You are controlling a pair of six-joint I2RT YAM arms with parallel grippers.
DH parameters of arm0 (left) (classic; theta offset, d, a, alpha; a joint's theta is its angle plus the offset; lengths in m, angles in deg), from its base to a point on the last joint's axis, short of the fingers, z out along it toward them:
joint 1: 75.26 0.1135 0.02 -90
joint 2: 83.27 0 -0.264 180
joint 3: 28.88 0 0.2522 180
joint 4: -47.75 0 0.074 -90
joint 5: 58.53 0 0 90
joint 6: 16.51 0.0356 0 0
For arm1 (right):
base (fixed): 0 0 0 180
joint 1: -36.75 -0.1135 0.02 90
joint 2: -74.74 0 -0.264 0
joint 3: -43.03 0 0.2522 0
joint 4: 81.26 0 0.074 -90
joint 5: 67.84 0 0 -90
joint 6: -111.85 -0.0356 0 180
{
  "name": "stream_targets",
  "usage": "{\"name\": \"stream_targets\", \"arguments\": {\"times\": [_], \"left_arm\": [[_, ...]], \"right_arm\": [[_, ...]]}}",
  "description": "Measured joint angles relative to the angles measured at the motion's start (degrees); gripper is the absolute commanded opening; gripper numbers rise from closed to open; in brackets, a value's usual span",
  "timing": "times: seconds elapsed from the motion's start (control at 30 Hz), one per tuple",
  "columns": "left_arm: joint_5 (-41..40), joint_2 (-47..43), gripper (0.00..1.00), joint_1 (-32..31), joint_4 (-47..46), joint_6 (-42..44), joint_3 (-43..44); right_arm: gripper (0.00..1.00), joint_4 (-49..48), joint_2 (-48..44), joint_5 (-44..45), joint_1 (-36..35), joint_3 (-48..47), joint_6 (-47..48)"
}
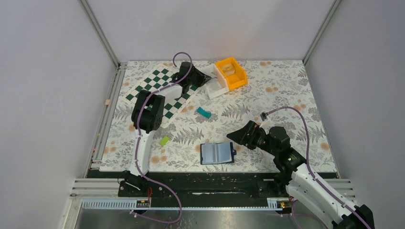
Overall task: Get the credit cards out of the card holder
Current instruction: Place the credit card in the storage box.
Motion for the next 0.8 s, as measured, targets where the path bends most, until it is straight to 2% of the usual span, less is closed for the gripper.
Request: {"name": "stream_targets", "arguments": {"times": [0.27, 0.53, 0.8], "left_arm": [[0.0, 1.11, 0.12, 0.0, 0.31, -0.66, 1.95], [0.04, 1.14, 0.2, 0.0, 0.66, -0.68, 2.54], [0.13, 1.16, 0.21, 0.02, 1.29, -0.66, 2.99]], "right_arm": [[0.99, 1.66, -2.12, 0.22, 0.02, 0.0, 0.5], [0.99, 3.15, -3.85, 0.61, 0.07, 0.0, 0.81], [0.99, 4.11, -4.17, 1.16, 0.09, 0.0, 0.94]]}}
